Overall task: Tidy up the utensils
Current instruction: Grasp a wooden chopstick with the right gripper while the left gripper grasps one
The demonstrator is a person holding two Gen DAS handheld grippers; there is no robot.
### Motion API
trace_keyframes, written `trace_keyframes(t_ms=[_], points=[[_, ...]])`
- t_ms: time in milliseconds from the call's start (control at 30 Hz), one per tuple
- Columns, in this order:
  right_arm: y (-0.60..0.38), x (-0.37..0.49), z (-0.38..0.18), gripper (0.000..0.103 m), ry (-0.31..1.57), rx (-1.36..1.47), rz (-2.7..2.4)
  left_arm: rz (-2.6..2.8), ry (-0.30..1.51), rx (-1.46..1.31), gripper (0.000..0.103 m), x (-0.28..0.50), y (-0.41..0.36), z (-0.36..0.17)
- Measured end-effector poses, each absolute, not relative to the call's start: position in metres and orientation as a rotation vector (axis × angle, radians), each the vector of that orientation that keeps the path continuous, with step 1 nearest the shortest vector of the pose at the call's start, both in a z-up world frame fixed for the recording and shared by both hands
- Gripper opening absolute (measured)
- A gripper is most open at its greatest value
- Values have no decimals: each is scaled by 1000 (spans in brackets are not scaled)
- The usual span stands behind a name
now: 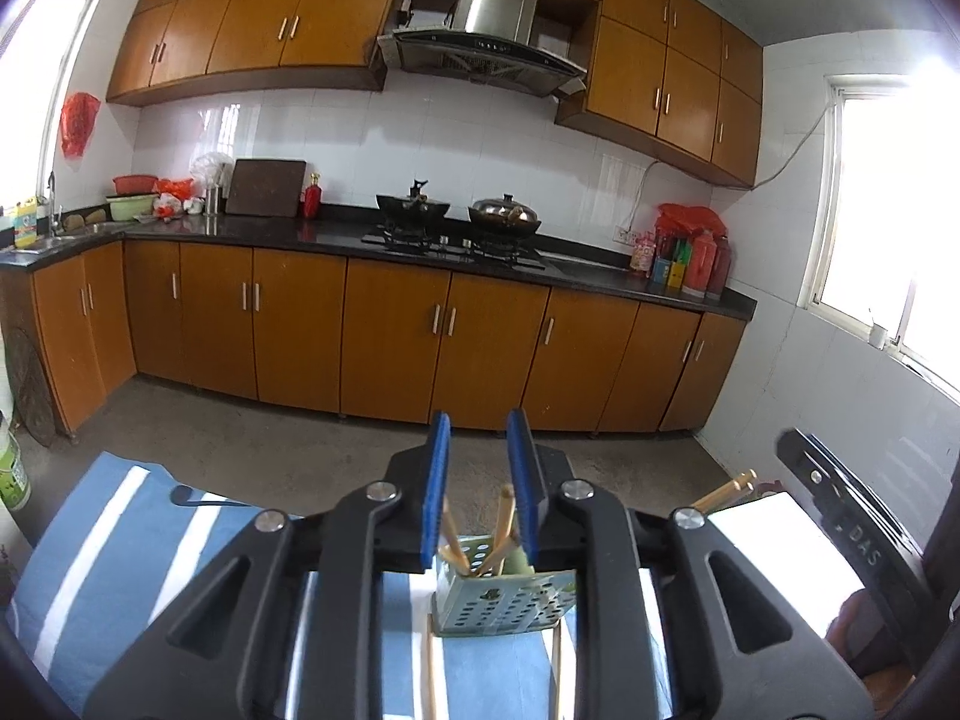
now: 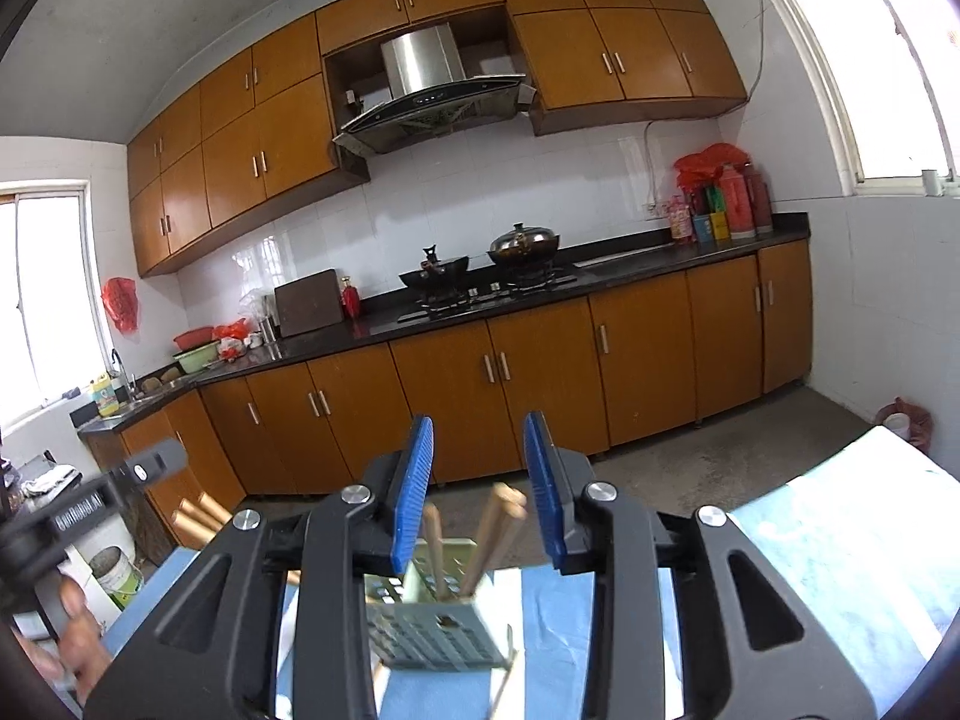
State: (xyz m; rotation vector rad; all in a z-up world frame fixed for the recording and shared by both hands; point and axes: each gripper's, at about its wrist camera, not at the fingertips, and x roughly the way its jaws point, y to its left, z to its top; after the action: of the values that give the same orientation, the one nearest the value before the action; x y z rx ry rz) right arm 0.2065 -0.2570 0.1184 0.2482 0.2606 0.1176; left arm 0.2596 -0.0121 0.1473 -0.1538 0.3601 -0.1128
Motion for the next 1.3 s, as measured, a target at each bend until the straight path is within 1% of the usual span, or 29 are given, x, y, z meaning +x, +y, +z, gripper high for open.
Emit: trace_keyframes(t_ms=[100,267,467,633,833,1000,1133,1300], points=[[-266,191,109,33,295,258,98,-102,355,-153,27,236,-4,147],[-276,173,64,34,443,281,74,-69,405,-141,30,202,14,123],[-263,173,-9,34,679,307,75,11,533,-104,32,185,44,65],[-223,178,-51,34,837,305,156,59,645,-108,32,186,61,23],[-177,176,-80,34,900,226,194,60,703,-110,32,183,65,-1],[-164,178,-92,33,913,179,159,48,727,-109,32,183,62,-11],[-167,177,-92,10,900,136,128,36,744,-109,33,185,56,-16],[-191,178,-94,8,893,162,74,-5,774,-110,33,186,42,-25]])
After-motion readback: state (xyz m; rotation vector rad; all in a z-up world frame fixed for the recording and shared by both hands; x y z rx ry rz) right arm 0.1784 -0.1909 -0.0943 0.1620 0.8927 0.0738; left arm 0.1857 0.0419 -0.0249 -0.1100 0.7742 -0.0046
